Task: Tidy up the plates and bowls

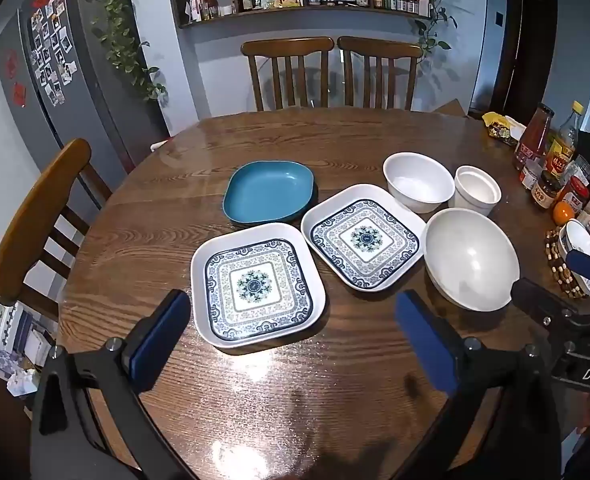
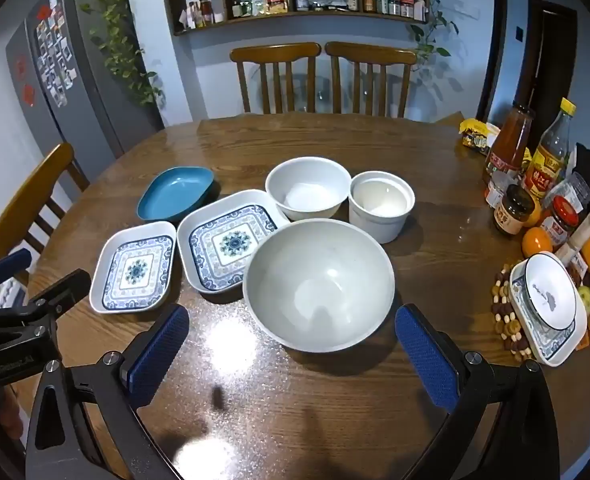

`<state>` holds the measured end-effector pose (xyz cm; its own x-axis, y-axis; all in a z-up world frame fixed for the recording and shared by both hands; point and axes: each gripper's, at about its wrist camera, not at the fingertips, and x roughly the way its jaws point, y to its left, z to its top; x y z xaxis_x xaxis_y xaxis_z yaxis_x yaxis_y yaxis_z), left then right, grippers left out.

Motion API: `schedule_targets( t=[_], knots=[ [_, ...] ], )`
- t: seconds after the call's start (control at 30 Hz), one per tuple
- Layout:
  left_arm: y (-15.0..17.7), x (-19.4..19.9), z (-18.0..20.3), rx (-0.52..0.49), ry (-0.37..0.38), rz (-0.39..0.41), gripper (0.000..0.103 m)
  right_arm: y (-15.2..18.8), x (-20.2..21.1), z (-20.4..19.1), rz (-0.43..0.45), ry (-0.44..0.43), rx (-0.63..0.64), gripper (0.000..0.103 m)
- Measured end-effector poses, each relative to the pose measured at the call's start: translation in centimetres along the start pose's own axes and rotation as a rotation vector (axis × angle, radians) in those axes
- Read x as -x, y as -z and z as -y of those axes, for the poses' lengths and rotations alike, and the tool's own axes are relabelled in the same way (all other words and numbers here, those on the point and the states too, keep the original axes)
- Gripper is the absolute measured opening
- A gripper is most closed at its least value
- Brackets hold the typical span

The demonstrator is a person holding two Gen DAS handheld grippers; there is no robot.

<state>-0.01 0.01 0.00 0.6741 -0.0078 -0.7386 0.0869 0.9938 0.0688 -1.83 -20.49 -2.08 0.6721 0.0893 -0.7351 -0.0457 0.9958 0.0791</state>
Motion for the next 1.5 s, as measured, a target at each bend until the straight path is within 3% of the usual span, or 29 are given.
schedule_targets(
  t=[1.5],
  knots=[
    [0.4,-0.6,0.8,-0.022,-0.036,0.012,0.102,0.2,-0.7,0.2,-0.004,-0.011,-0.008,0.103]
  ],
)
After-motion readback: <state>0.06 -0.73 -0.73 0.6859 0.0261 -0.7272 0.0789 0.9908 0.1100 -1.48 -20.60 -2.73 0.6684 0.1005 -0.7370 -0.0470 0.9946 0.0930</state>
